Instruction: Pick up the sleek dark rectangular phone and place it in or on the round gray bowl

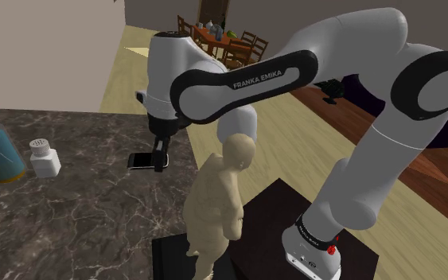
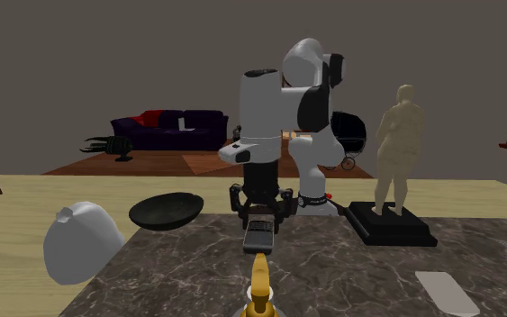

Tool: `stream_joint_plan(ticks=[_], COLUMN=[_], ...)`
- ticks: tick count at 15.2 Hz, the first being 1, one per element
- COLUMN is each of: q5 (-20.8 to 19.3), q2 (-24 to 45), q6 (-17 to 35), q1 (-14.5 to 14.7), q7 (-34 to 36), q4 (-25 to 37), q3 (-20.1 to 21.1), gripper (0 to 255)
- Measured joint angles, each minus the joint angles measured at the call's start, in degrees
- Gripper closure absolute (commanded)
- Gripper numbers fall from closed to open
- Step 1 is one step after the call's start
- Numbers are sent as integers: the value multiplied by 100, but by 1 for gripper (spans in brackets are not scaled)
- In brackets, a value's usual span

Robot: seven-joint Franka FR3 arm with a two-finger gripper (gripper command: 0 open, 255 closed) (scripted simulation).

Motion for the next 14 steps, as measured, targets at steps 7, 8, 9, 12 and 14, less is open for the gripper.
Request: stream_joint_plan(ticks=[7, 8, 9, 12, 14], q5=[73, 75, 93, 109, 122], q2=[-171, -177, -219, -261, -294], q6=[-514, -575, -657, -868, -1030], q1=[-16, -16, -21, -18, -26], q7=[-56, -56, -72, -69, -88], q4=[357, 412, 455, 629, 759], q3=[-11, -11, -16, -13, -22], gripper=[255, 255, 255, 255, 255])
